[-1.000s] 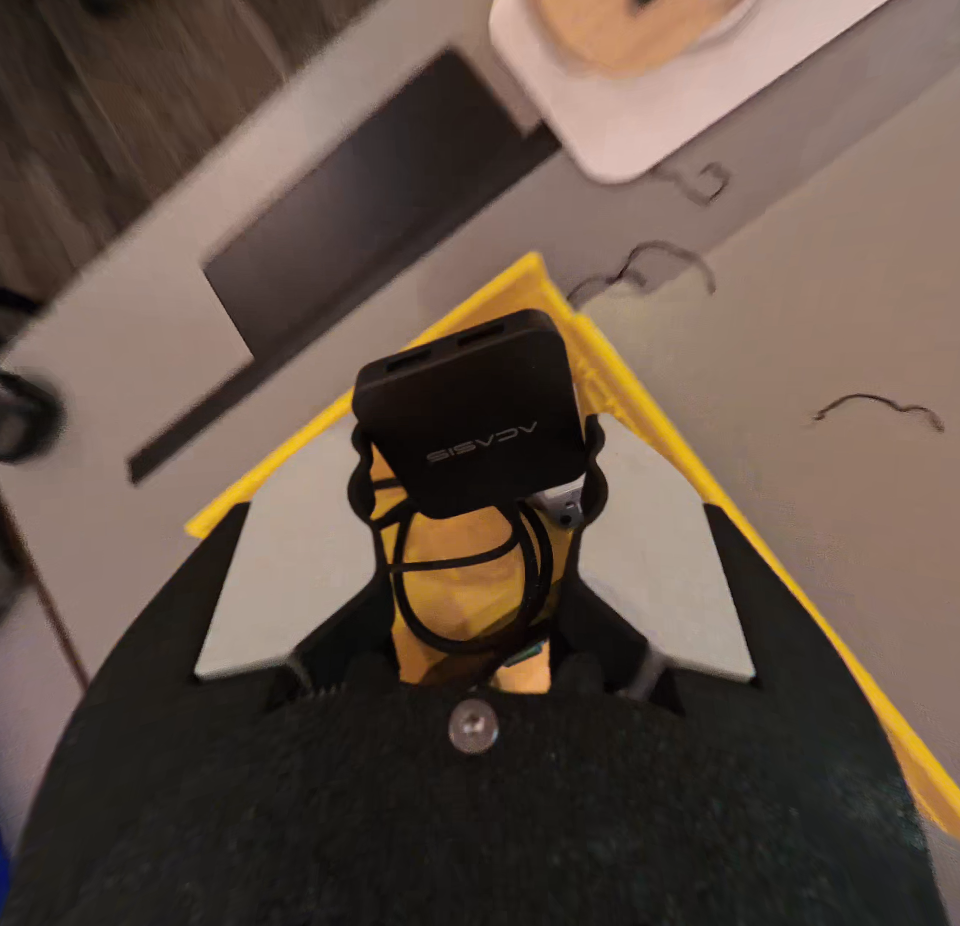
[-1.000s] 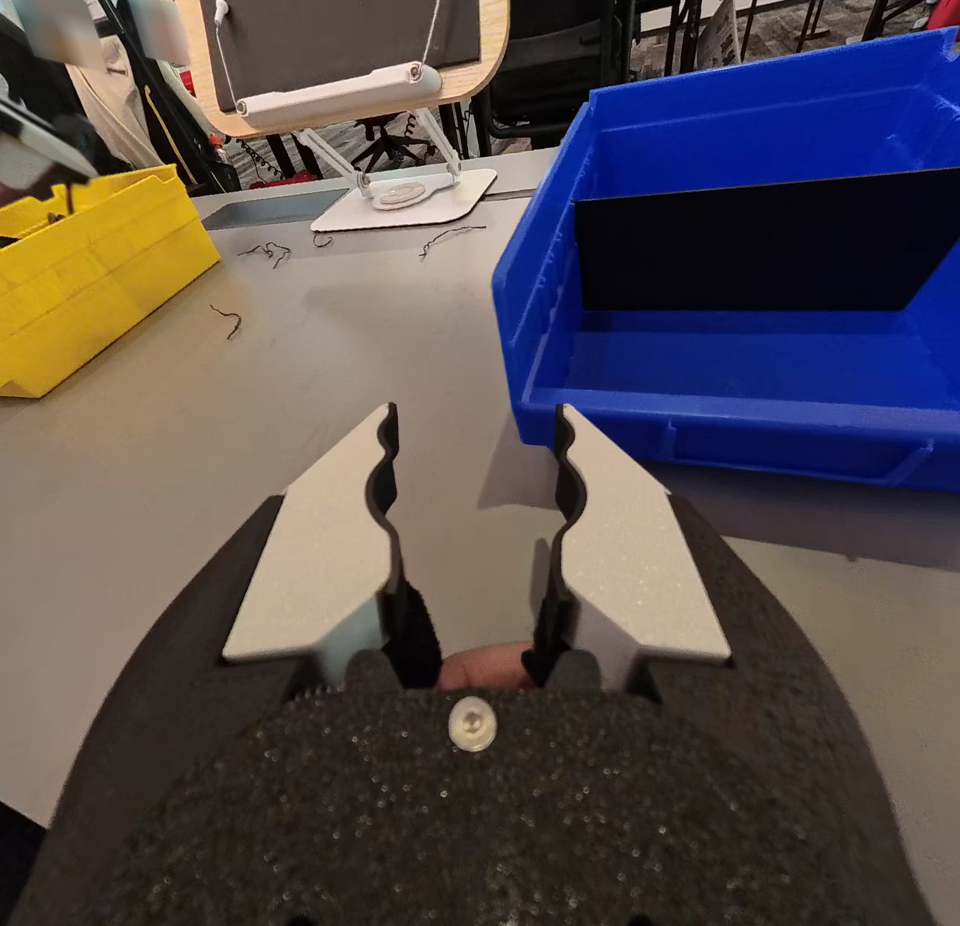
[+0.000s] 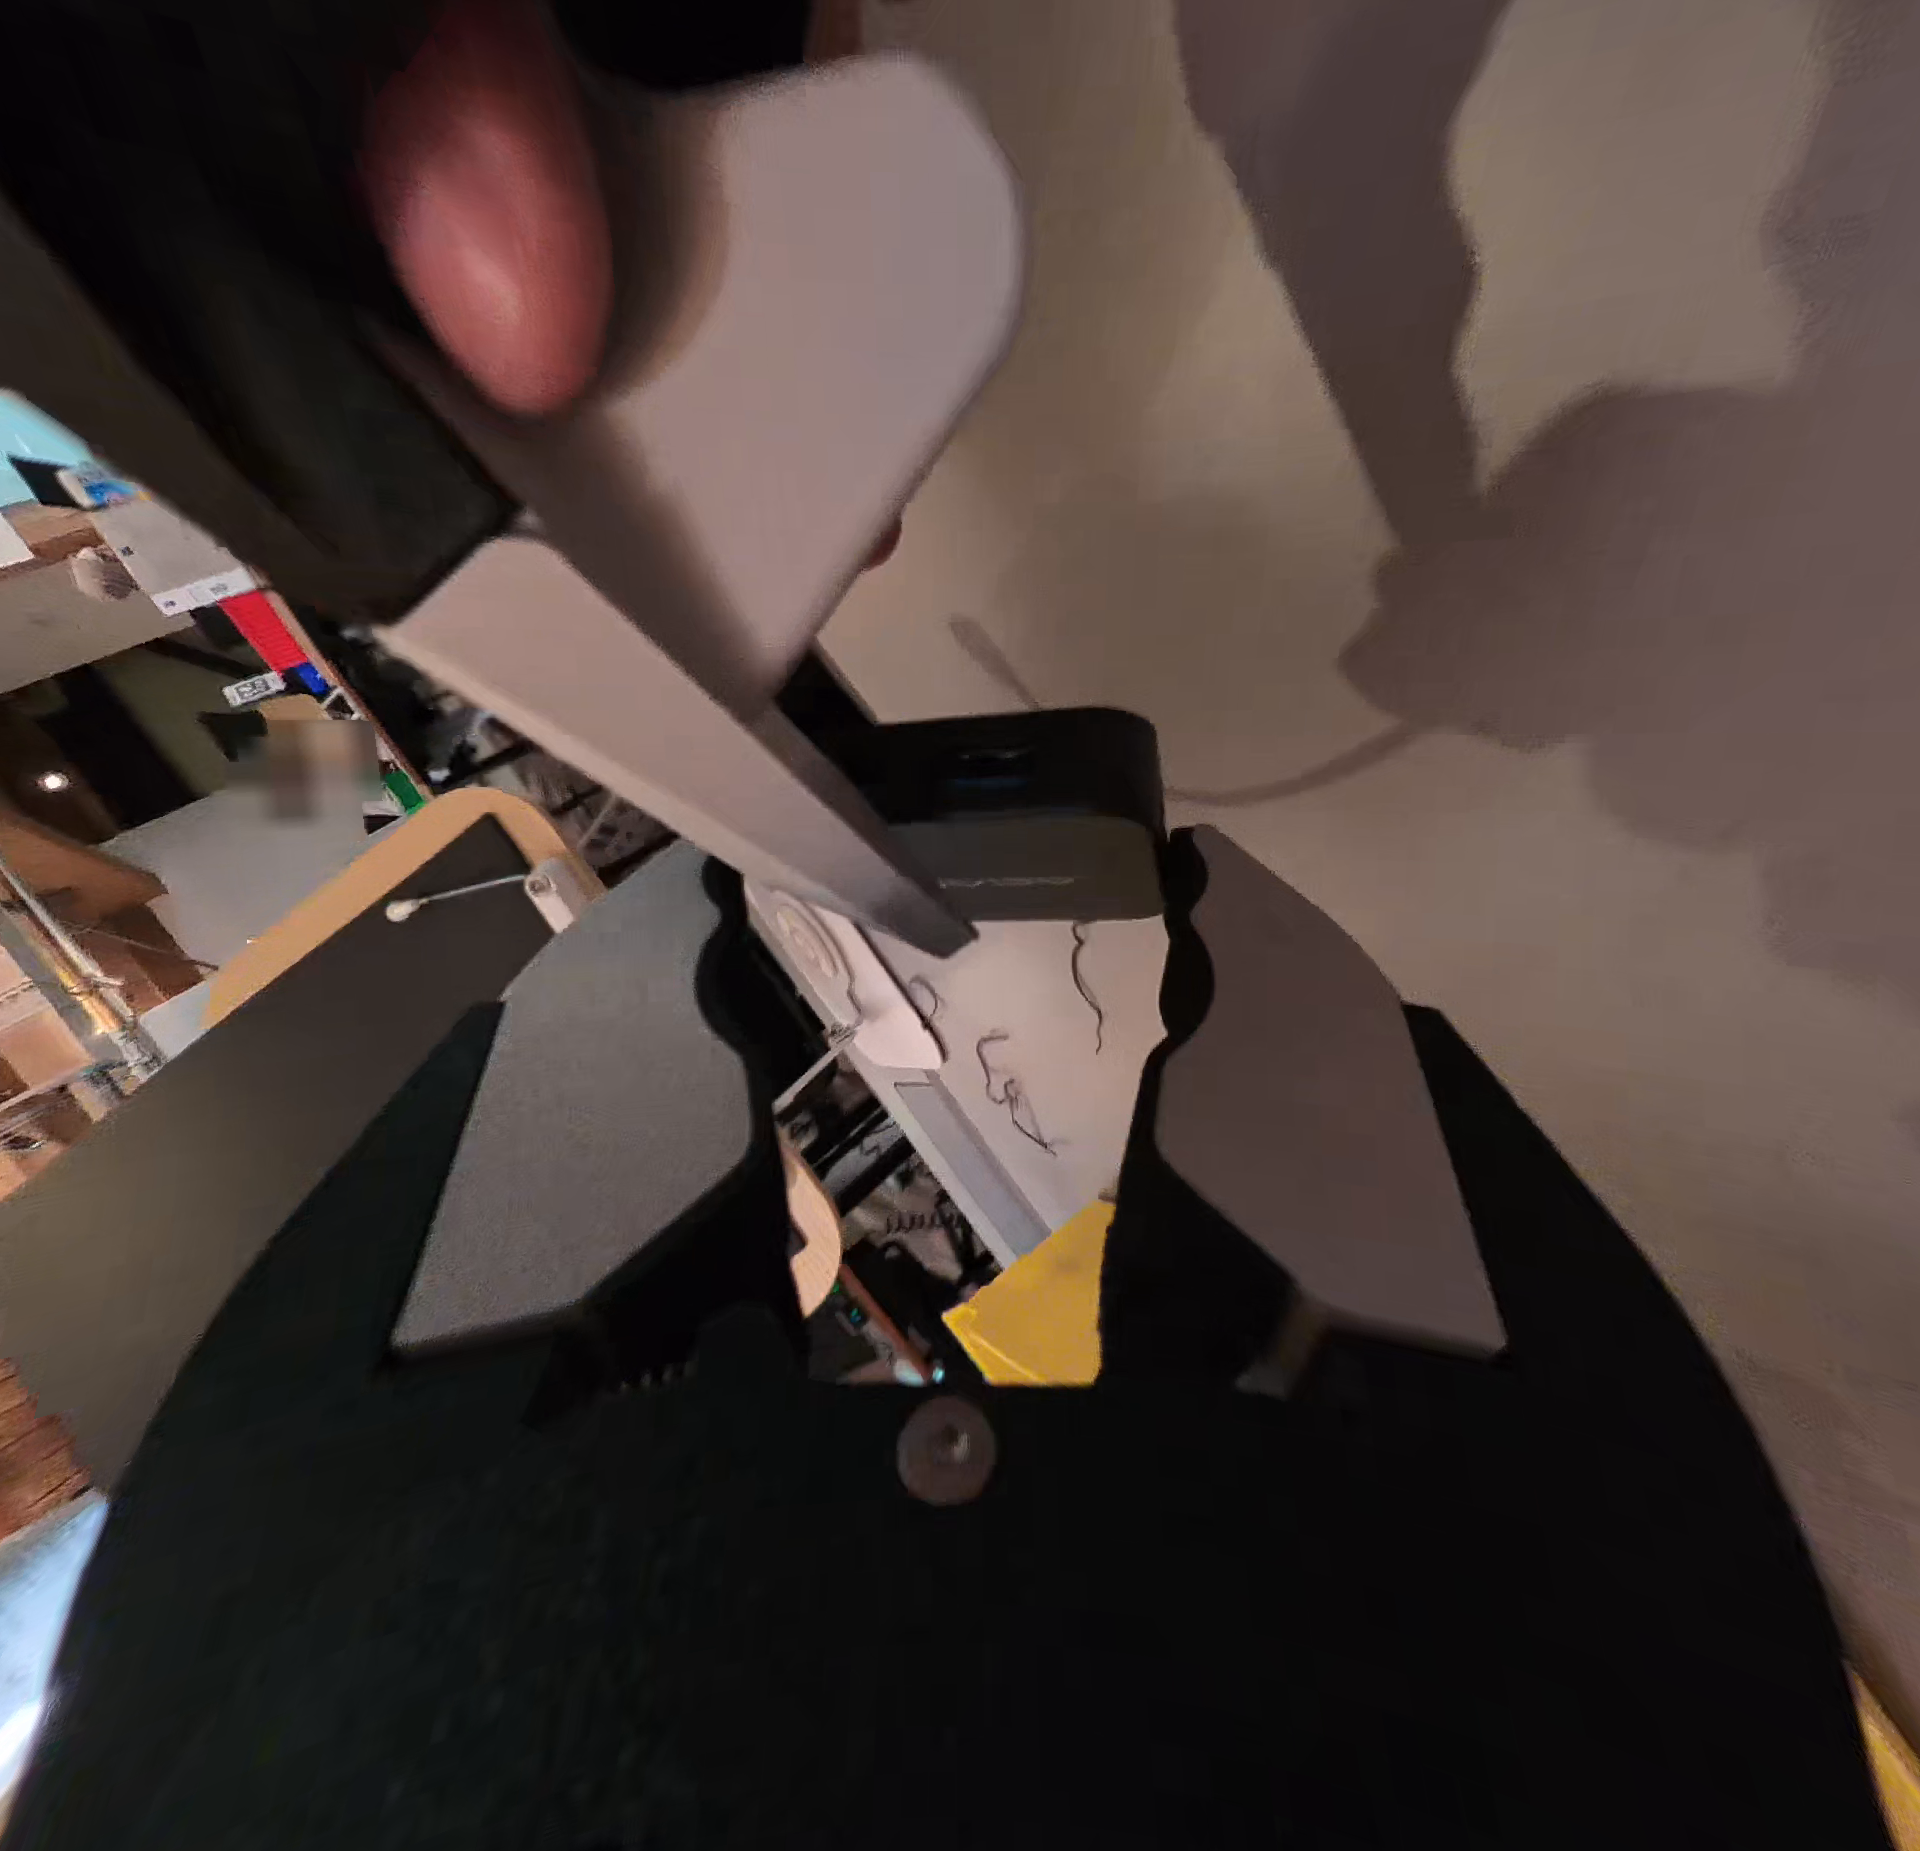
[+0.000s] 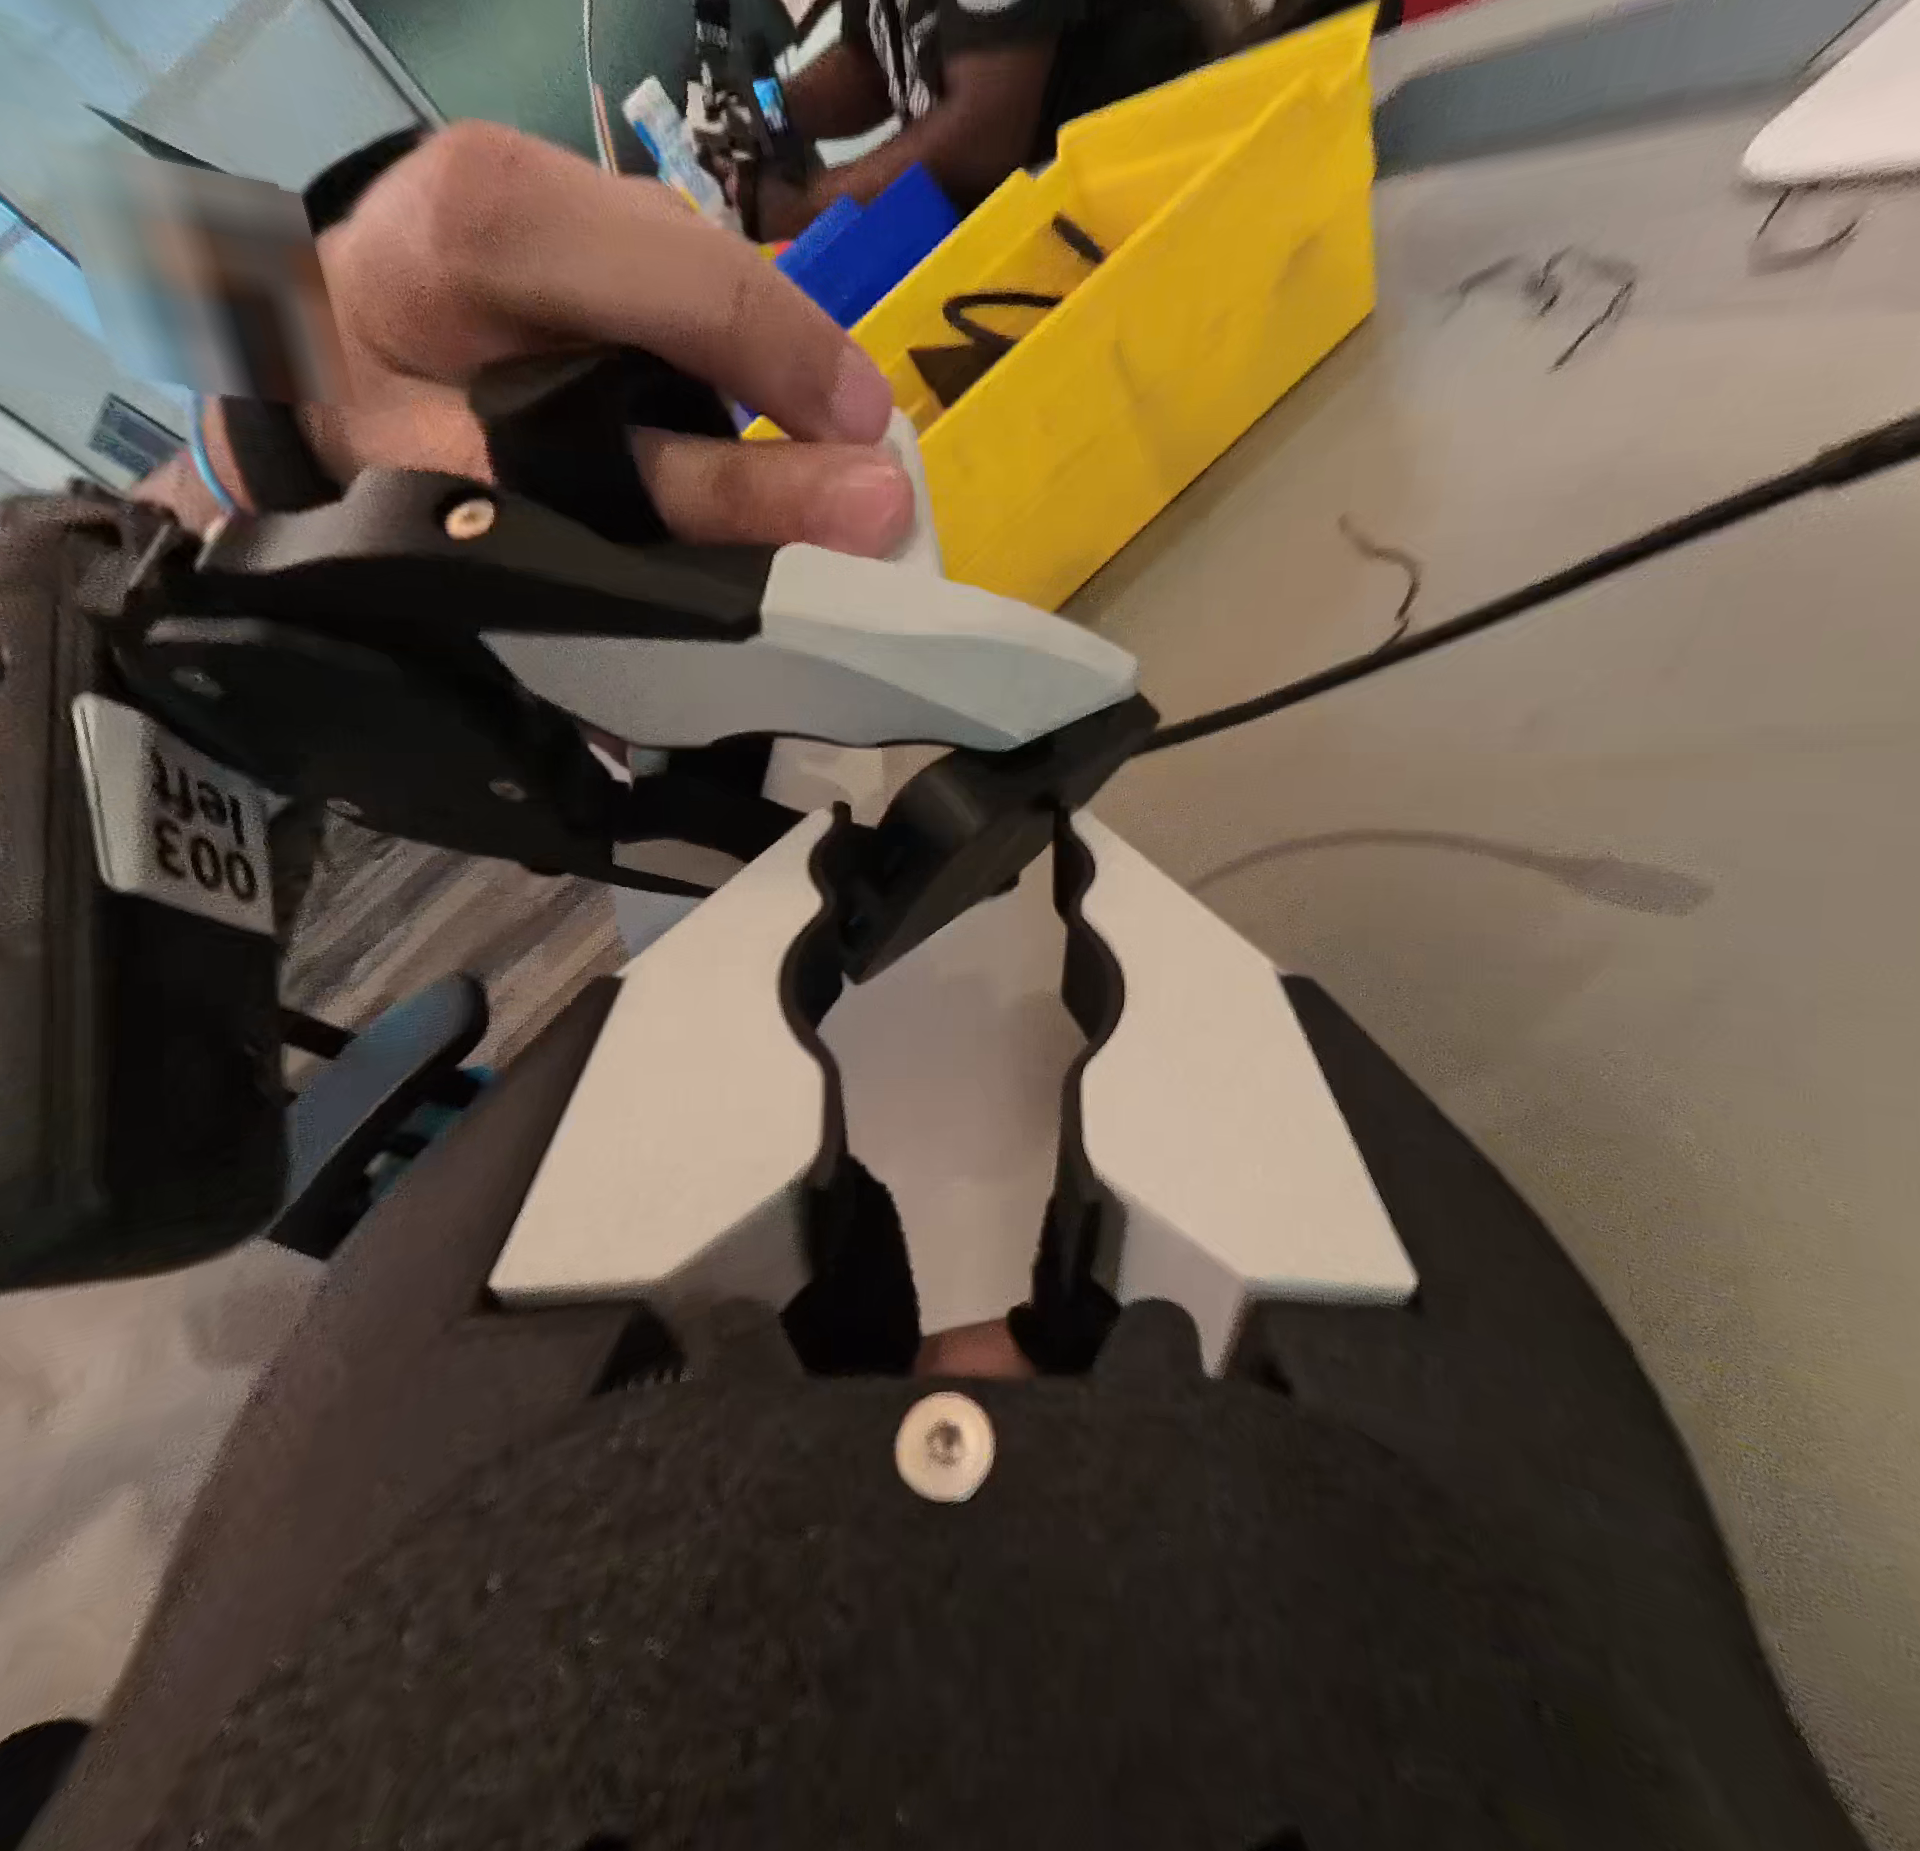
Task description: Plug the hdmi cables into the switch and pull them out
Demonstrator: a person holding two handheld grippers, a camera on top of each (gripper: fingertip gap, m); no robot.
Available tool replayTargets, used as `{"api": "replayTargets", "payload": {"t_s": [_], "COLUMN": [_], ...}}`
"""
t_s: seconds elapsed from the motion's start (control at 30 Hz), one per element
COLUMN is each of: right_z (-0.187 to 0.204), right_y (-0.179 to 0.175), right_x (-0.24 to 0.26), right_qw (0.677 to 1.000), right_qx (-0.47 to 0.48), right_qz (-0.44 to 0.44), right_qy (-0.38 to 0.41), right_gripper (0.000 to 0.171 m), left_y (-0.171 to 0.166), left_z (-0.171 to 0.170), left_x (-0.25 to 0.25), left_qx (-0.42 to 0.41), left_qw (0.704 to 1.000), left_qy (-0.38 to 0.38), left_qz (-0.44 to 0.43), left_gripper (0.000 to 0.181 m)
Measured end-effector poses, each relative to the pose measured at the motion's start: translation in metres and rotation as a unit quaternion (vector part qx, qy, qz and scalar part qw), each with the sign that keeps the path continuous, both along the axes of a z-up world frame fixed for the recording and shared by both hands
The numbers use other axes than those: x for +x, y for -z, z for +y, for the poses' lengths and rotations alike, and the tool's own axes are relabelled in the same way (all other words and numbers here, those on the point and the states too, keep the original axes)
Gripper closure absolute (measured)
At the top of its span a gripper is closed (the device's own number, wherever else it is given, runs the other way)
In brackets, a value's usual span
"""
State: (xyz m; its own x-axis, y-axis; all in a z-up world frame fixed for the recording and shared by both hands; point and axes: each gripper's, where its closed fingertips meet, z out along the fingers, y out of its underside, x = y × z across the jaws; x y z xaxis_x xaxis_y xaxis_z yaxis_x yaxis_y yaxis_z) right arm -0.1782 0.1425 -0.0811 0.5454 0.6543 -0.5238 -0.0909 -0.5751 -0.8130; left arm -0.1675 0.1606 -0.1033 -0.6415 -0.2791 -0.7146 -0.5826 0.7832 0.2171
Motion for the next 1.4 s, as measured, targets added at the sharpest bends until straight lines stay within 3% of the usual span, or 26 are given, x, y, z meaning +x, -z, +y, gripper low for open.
{"api": "replayTargets", "payload": {"t_s": [0.13, 0.27, 0.33, 0.4, 0.5, 0.6, 0.63, 0.67, 0.7, 0.8, 0.87, 0.97, 1.13, 1.23, 1.4], "right_z": [0.01, 0.02, 0.025, 0.026, 0.027, 0.026, 0.025, 0.022, 0.02, 0.016, 0.007, -0.002, -0.011, -0.026, -0.041], "right_y": [0.018, 0.029, 0.029, 0.025, 0.014, 0.01, 0.01, 0.011, 0.013, 0.019, 0.021, 0.032, 0.057, 0.059, 0.06], "right_x": [0.005, 0.022, 0.033, 0.041, 0.051, 0.058, 0.057, 0.055, 0.053, 0.05, 0.042, 0.037, 0.029, 0.016, 0.007], "right_qw": [0.999, 0.993, 0.99, 0.988, 0.982, 0.967, 0.958, 0.946, 0.933, 0.918, 0.916, 0.884, 0.834, 0.838, 0.83], "right_qx": [-0.016, -0.011, -0.003, 0.005, 0.065, 0.15, 0.185, 0.222, 0.253, 0.281, 0.3, 0.343, 0.373, 0.379, 0.385], "right_qz": [-0.007, -0.024, -0.021, -0.003, -0.01, -0.086, -0.125, -0.168, -0.208, -0.252, -0.253, -0.316, -0.405, -0.386, -0.386], "right_qy": [0.05, 0.113, 0.14, 0.156, 0.177, 0.189, 0.182, 0.168, 0.151, 0.121, 0.077, 0.028, -0.027, -0.071, -0.114], "right_gripper": [0.159, 0.159, 0.159, 0.159, 0.159, 0.159, 0.159, 0.159, 0.159, 0.159, 0.159, 0.159, 0.159, 0.159, 0.159], "left_y": [0.008, 0.007, 0.006, 0.004, 0.008, 0.007, 0.002, -0.006, -0.014, -0.025, -0.03, -0.027, -0.007, 0.018, 0.035], "left_z": [0.014, 0.023, 0.02, 0.018, 0.01, -0.002, -0.009, -0.019, -0.023, -0.029, -0.044, -0.055, -0.049, -0.05, -0.062], "left_x": [-0.007, -0.017, -0.021, -0.026, -0.028, -0.021, -0.018, -0.015, -0.015, -0.014, -0.011, -0.006, -0.005, -0.009, -0.007], "left_qx": [0.022, -0.004, -0.067, -0.163, -0.376, -0.551, -0.59, -0.62, -0.627, -0.604, -0.596, -0.537, -0.439, -0.385, -0.313], "left_qw": [0.998, 0.981, 0.951, 0.892, 0.742, 0.6, 0.577, 0.572, 0.575, 0.611, 0.646, 0.713, 0.787, 0.843, 0.901], "left_qy": [-0.045, -0.141, -0.202, -0.279, -0.369, -0.382, -0.358, -0.319, -0.293, -0.25, -0.204, -0.157, -0.178, -0.198, -0.184], "left_qz": [-0.029, -0.135, -0.222, -0.316, -0.413, -0.437, -0.437, -0.431, -0.436, -0.448, -0.431, -0.421, -0.396, -0.319, -0.238], "left_gripper": [0.109, 0.125, 0.13, 0.135, 0.131, 0.127, 0.131, 0.135, 0.141, 0.134, 0.126, 0.126, 0.126, 0.125, 0.163]}}
